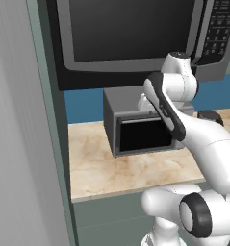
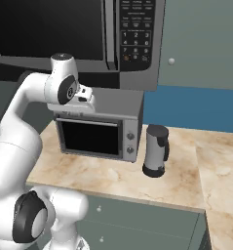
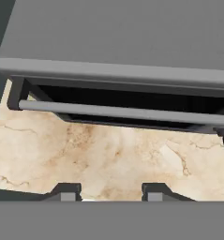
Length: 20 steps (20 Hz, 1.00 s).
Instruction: Navigate to the coffee machine.
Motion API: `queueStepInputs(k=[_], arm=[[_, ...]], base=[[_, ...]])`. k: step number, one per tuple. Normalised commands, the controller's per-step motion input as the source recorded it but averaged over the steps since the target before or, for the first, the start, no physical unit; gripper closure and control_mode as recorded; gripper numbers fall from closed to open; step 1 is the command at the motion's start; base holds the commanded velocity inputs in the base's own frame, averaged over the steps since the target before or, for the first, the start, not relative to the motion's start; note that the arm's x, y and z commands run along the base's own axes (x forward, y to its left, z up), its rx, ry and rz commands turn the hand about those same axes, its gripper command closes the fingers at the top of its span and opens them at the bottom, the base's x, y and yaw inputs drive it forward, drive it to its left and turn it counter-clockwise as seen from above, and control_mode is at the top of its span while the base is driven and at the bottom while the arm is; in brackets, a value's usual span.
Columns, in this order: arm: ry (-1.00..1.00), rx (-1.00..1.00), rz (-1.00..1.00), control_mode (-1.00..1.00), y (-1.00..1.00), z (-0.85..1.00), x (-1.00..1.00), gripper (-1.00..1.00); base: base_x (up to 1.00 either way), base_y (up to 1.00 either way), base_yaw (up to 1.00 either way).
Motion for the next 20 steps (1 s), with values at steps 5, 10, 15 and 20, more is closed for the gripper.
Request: queueStepInputs(k=[5, 10, 15, 20], arm=[[-0.04, 0.0, 0.0, -1.0, -0.02, 0.0, -0.37, -1.0], [-0.23, -0.06, 0.0, -1.0, 0.02, 0.0, -0.86, -1.0], [-0.16, -0.03, 0.0, -1.0, 0.06, 0.04, -0.74, -1.0], [-0.05, -0.01, -0.01, -1.0, 0.03, 0.21, -0.62, -1.0]], base=[[0.0, 0.0, 0.0], [0.0, 0.0, 0.0], [0.0, 0.0, 0.0], [0.0, 0.0, 0.0]])
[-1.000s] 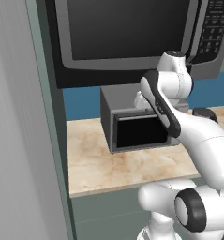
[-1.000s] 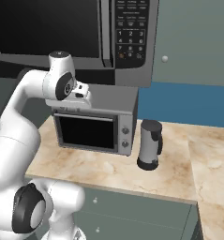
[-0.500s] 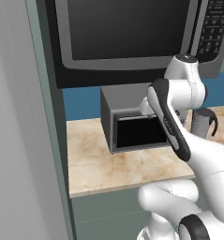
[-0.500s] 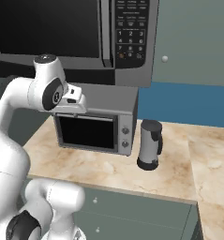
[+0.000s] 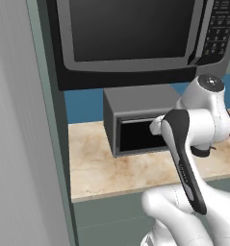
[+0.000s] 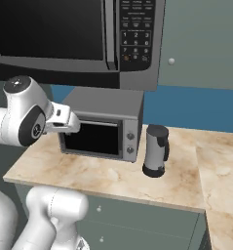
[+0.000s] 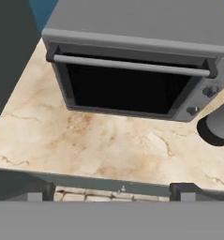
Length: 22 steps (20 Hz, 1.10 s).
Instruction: Navigate to the coffee machine.
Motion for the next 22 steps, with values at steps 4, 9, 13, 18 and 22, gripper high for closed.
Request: queueStepInputs(k=[4, 9, 13, 18, 22], arm=[[0.0, 0.0, -0.03, -1.0, 0.0, 0.32, -0.29, -1.0], [0.0, 0.0, -0.03, -1.0, 0.0, 0.38, -0.16, -1.0], [0.0, 0.0, 0.0, 1.0, 0.0, 0.06, -0.09, -1.0], [0.0, 0.0, 0.0, 1.0, 0.0, 0.0, 0.0, -1.0], [0.0, 0.0, 0.0, 1.0, 0.0, 0.0, 0.0, -1.0]], base=[[0.0, 0.0, 0.0], [0.0, 0.0, 0.0], [-0.53, 0.0, -0.02], [-0.98, 0.0, -0.19], [-1.0, 0.0, -0.39]])
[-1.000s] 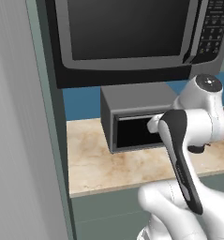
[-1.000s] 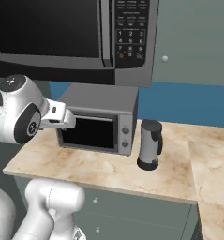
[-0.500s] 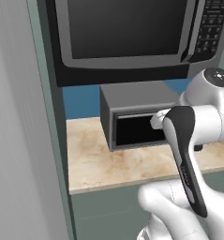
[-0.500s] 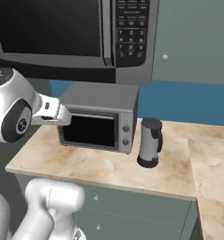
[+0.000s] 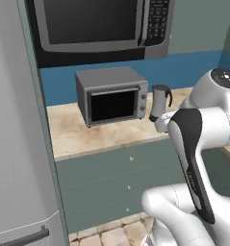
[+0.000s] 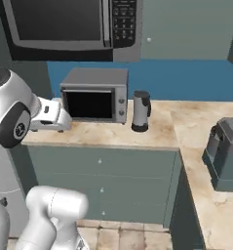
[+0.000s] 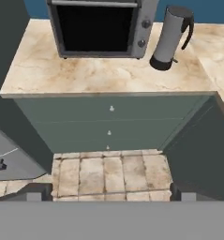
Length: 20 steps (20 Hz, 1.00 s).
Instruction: Navigate to the coffee machine.
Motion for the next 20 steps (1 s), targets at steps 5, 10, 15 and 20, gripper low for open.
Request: queueStepInputs(k=[5, 10, 15, 20], arm=[[0.0, 0.0, 0.0, 1.0, 0.0, 0.0, 0.0, -1.0], [0.0, 0.0, 0.0, 1.0, 0.0, 0.0, 0.0, -1.0], [0.0, 0.0, 0.0, 1.0, 0.0, 0.0, 0.0, -1.0], [0.0, 0.0, 0.0, 1.0, 0.0, 0.0, 0.0, -1.0]], base=[[-0.99, 0.0, -0.5], [-0.88, 0.0, -0.62], [-0.76, 0.02, -0.68], [-0.63, 0.0, -0.76]])
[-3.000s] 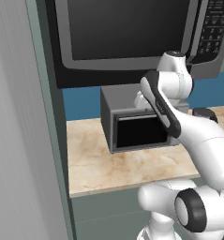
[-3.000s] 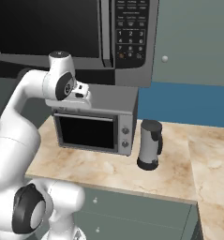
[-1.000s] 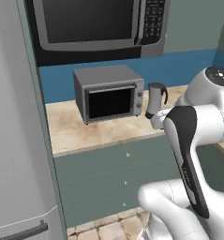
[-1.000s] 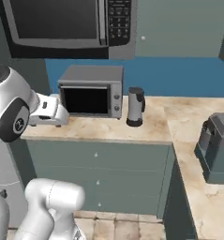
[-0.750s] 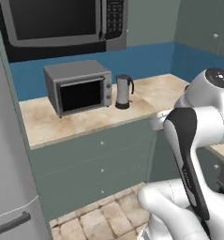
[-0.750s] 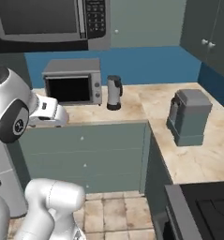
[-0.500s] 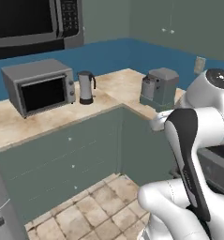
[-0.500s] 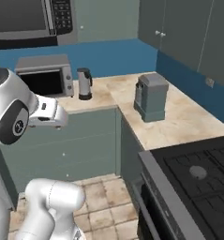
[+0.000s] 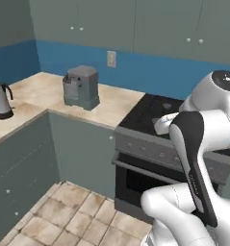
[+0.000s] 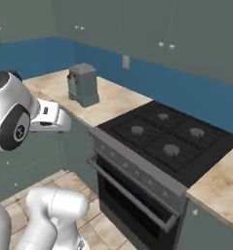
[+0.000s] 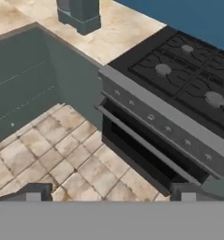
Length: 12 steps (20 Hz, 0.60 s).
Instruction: Navigate to the coffee machine.
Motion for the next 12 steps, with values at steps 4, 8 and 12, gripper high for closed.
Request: queueStepInputs(k=[4, 8, 12], arm=[[0.0, 0.0, 0.0, 1.0, 0.0, 0.0, 0.0, -1.0], [0.0, 0.0, 0.0, 1.0, 0.0, 0.0, 0.0, -1.0], [0.0, 0.0, 0.0, 1.0, 0.0, 0.0, 0.0, -1.0]], base=[[-0.53, 0.0, -0.79], [-0.5, -0.03, -0.76], [-0.45, -0.17, -0.69]])
